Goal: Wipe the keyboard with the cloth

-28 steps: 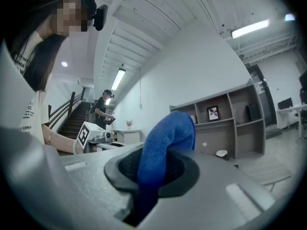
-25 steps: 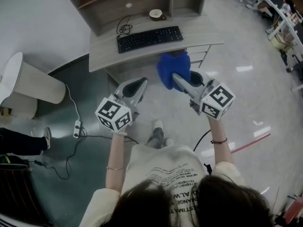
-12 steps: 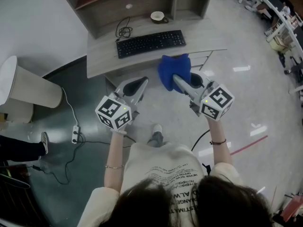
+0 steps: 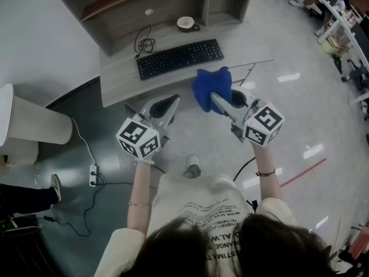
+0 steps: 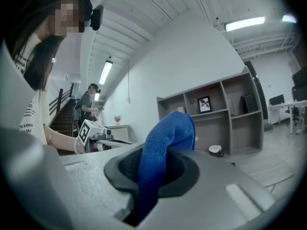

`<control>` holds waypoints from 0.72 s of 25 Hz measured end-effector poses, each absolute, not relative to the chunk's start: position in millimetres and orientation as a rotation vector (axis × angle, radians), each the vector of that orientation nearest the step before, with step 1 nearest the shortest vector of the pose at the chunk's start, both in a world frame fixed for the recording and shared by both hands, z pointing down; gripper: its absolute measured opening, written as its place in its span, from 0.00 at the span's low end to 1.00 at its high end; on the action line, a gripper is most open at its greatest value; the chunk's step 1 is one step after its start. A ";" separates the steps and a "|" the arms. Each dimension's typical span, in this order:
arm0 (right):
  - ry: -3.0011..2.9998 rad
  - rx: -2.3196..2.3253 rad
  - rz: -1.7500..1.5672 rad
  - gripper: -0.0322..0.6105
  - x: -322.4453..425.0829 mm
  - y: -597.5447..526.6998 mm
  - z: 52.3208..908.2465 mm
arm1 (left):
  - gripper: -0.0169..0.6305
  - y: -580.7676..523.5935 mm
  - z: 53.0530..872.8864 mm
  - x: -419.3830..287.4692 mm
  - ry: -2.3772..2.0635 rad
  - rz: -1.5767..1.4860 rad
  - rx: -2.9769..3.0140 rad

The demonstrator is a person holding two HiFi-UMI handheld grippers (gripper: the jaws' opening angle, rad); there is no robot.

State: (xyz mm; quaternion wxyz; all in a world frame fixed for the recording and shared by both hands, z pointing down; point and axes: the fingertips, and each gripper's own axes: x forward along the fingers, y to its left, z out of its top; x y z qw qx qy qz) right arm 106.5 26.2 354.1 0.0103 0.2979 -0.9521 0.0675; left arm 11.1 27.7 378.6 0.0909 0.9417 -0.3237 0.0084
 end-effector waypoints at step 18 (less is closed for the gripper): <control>-2.930 1.018 0.227 0.13 106.5 -9.0 362.5 | 0.02 -10.5 386.0 3.5 -0.907 0.007 2.801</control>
